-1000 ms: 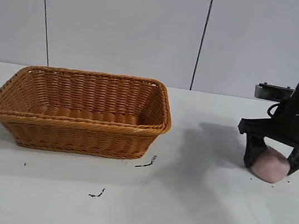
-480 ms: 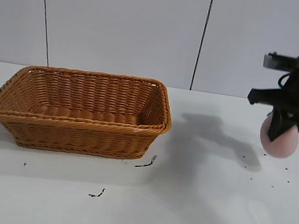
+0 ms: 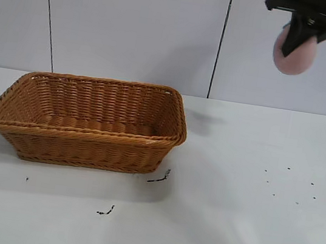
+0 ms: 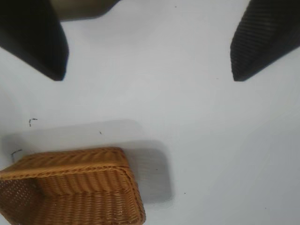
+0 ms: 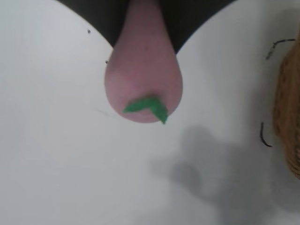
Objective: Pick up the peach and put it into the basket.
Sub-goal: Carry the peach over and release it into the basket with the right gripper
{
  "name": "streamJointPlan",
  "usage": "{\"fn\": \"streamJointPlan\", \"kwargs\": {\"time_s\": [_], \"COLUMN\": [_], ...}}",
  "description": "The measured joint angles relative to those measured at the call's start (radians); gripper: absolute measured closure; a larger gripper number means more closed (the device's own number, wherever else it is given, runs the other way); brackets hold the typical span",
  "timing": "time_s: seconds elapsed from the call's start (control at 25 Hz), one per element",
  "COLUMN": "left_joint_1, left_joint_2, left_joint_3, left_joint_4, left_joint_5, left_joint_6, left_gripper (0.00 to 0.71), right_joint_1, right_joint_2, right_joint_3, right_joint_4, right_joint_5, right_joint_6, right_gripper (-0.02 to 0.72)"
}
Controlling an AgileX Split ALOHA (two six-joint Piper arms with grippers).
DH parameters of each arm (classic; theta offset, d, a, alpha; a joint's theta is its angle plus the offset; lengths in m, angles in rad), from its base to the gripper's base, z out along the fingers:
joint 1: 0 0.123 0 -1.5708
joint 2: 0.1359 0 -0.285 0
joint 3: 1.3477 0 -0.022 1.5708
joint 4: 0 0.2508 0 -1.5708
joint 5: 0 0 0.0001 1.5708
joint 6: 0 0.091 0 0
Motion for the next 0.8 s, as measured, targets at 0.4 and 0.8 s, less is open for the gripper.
{"fn": "streamJointPlan", "kwargs": {"time_s": [0.4, 0.8], "left_joint_1": [0.0, 0.0], "left_joint_2": [0.0, 0.0], "left_joint_3": [0.0, 0.0], "left_joint_4": [0.0, 0.0], "left_joint_5": [0.0, 0.0], "left_joint_6": [0.0, 0.0], "left_gripper": [0.018, 0.018], "right_joint_1": [0.291, 0.427], "right_joint_2": [0.173, 0.392], "right_joint_3": [-0.212, -0.213], "right_joint_4": [0.007, -0.039], "right_joint_5": [-0.01, -0.184], "right_joint_6": [0.004, -0.001], "right_gripper": [0.669, 0.669]}}
